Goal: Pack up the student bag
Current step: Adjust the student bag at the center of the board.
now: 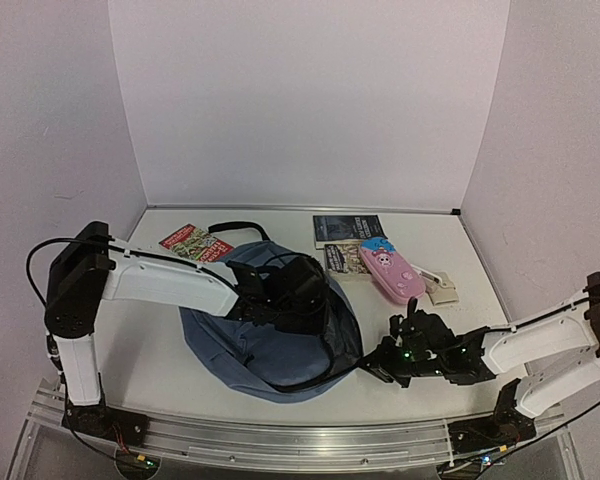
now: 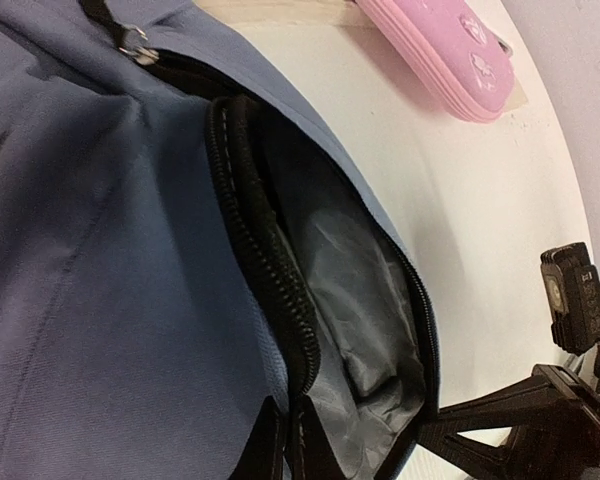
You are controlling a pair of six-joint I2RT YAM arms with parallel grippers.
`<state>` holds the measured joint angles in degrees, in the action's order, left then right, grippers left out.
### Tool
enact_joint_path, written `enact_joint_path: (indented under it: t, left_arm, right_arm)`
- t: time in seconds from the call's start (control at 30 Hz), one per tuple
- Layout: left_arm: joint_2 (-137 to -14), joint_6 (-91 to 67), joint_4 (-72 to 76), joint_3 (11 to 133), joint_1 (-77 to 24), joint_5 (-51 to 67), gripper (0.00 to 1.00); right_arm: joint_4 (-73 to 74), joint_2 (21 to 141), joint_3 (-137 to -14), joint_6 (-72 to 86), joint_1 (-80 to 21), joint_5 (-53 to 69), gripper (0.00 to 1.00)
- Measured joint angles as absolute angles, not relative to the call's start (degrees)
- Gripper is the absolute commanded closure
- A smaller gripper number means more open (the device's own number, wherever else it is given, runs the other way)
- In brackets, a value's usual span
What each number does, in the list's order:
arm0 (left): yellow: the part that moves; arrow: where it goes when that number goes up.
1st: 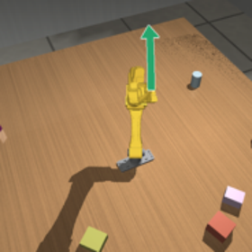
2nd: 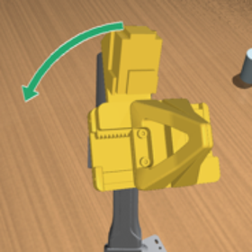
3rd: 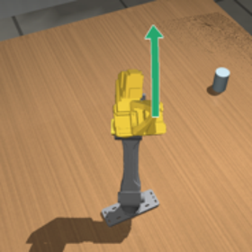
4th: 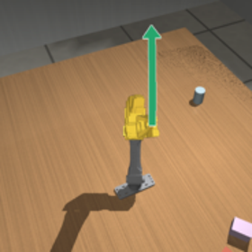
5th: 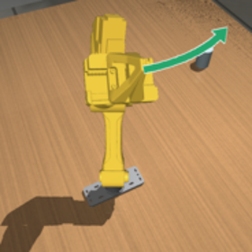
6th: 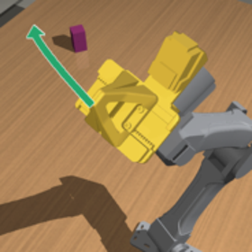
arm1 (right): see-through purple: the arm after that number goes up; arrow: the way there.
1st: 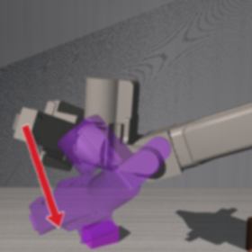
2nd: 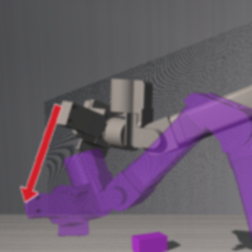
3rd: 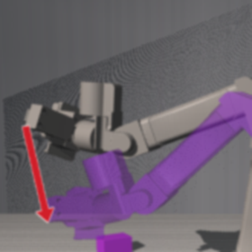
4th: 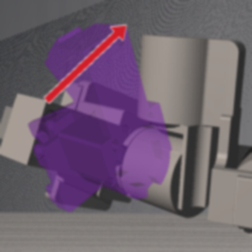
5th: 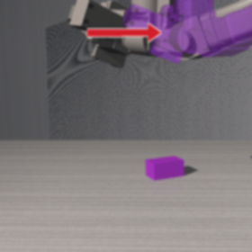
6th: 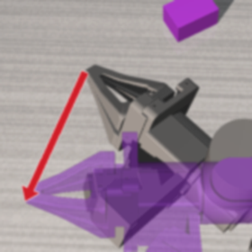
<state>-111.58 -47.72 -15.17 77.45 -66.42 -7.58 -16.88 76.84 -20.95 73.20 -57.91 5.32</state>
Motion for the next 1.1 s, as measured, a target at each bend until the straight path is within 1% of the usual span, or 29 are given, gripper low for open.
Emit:
enact_joint_path:
  t: [0.2, 0.37, 0.5, 0.67, 0.7, 0.77, 0.8, 0.83, 0.87, 0.9, 0.97, 1.1]
  left_arm:
    - [-105.28, -44.55, -21.02, 75.16, -62.81, -12.19, 1.0]
    - [-98.93, -40.1, -24.65, 71.63, -55.9, -15.21, 1.0]
    - [-95.26, -34.11, -24.61, 69.48, -50.29, -15.2, 1.0]
    - [-94.39, -24.71, -22.91, 68.95, -44.6, -12.69, 1.0]
    - [-94.39, -23.19, -22.59, 68.97, -43.61, -11.9, 1.0]
    - [-94.55, -20.98, -21.99, 68.99, -42.2, -10.72, 1.0]
    - [-94.77, -19.93, -21.7, 68.99, -41.54, -10.24, 1.0]
    - [-95.14, -19.21, -21.44, 69.05, -40.94, -9.8, 1.0]
    - [-95.58, -18.64, -21.2, 69.14, -40.46, -9.39, 1.0]
    - [-96.08, -18.19, -20.93, 69.21, -40.1, -9.08, 1.0]
    - [-96.94, -17.74, -20.51, 69.25, -39.63, -8.62, 1.0]
    - [-97.38, -17.67, -20.16, 69.25, -39.42, -7.89, 1.0]
  right_arm:
    - [-16.93, 76.88, -20.95, 73.1, -57.91, 4.93, 1.0]
    - [-16.64, 76.9, -21.19, 72.64, -57.91, 4.36, 1.0]
    - [-16.43, 77.58, -22.3, 72.05, -57.91, 3.83, 1.0]
    - [-16.23, 79.0, -24.63, 70.73, -57.89, 3.7, 1.0]
    - [-16.09, 79.05, -25.06, 70.12, -57.91, 3.75, 0.96]
    - [-15.5, 79.0, -26.39, 68.77, -57.93, 4.07, 0.75]
    - [-15.37, 78.91, -26.95, 68.4, -57.93, 4.2, 0.56]
    - [-14.97, 78.58, -27.54, 67.38, -58.01, 4.45, 0.39]
    - [-14.6, 78.12, -28.03, 66.75, -58.15, 4.71, 0.32]
    - [-14.22, 77.53, -28.43, 66.38, -58.37, 5.04, 0.27]
    - [-13.52, 76.44, -29.33, 65.35, -58.9, 5.77, 0.23]
    - [-12.67, 75.95, -31.49, 64.55, -60.44, 7.17, 0.23]
